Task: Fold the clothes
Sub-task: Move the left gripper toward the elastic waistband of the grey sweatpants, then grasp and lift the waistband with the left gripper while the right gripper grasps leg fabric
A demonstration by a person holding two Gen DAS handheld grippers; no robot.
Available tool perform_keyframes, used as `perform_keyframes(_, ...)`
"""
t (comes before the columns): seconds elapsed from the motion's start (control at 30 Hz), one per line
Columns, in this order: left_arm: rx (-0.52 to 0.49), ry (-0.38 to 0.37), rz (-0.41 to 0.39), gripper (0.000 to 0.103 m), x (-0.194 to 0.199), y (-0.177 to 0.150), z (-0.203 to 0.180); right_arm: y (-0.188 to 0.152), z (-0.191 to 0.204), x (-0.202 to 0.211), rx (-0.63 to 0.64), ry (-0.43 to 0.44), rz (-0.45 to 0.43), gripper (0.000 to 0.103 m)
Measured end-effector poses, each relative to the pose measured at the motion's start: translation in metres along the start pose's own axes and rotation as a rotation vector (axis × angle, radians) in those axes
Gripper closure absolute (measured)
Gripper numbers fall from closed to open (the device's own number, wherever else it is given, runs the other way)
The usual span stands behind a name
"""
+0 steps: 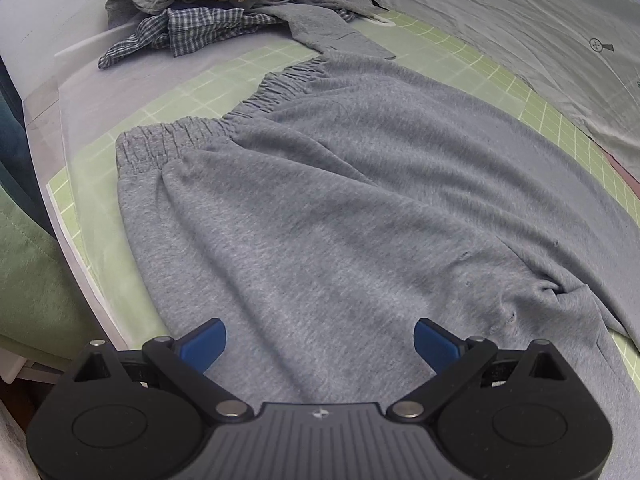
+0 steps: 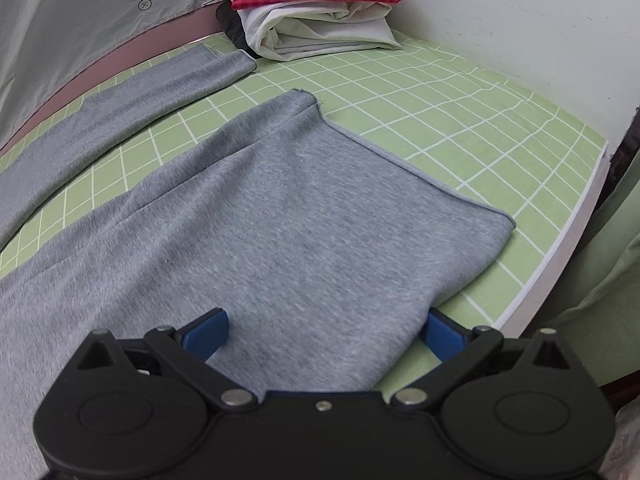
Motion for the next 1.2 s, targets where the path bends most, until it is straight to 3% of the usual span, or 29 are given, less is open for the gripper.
perform_keyframes(0.3,0.145,0.025,-0.021,0.003,-0.004,0.034,0.065,0.004,0.002,-0.001,-0.103,-0.053,0.01,0.0)
perform_keyframes(0.47,0.239,0.041,-0.028,0.009,-0.01,0.055,0.1,0.005,0.0,-0.001,-0.142,-0.07,0.018,0.0)
perform_keyframes(0.57,0.275,0.054,-0.019,0.018,-0.016,0.068,0.112,0.006,0.001,0.0,-0.157,-0.074,0.029,0.0)
perform_keyframes(0.7,0.322,0.046,-0.005,0.04,-0.021,0.075,0.124,0.006,0.002,0.001,-0.194,-0.077,0.028,0.002)
perform_keyframes(0.8,0.327,0.043,-0.015,0.061,-0.02,0.079,0.128,0.005,0.0,0.008,-0.229,-0.101,0.002,0.023)
perform_keyframes(0.87,0.333,0.012,-0.017,0.082,-0.02,0.081,0.127,0.006,-0.002,0.012,-0.258,-0.105,-0.007,0.052)
perform_keyframes(0.9,0.339,0.001,-0.02,0.094,-0.019,0.082,0.128,0.007,-0.003,0.012,-0.271,-0.089,-0.01,0.06)
perform_keyframes(0.93,0.342,-0.001,-0.026,0.101,-0.018,0.083,0.127,0.008,-0.004,0.013,-0.285,-0.074,-0.012,0.079)
perform_keyframes(0.97,0.345,-0.003,-0.033,0.101,-0.017,0.084,0.127,0.009,-0.005,0.014,-0.296,-0.058,-0.014,0.099)
perform_keyframes(1.1,0.361,-0.012,-0.081,0.103,-0.001,0.09,0.125,0.018,-0.005,0.02,-0.319,-0.004,-0.036,0.1)
perform_keyframes(1.2,0.333,0.003,-0.15,0.103,0.024,0.101,0.116,0.038,-0.005,0.04,-0.331,0.033,-0.105,0.1)
Point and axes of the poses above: each gripper's, at about its wrist camera, not at the fingertips, and x roughly against the way its jaws point, z to its left, y to its top, the point moved 9 cm from there along -x, roughly the way its jaws point, and after that the axes turned 11 degrees about z, right-handed, at the moved point
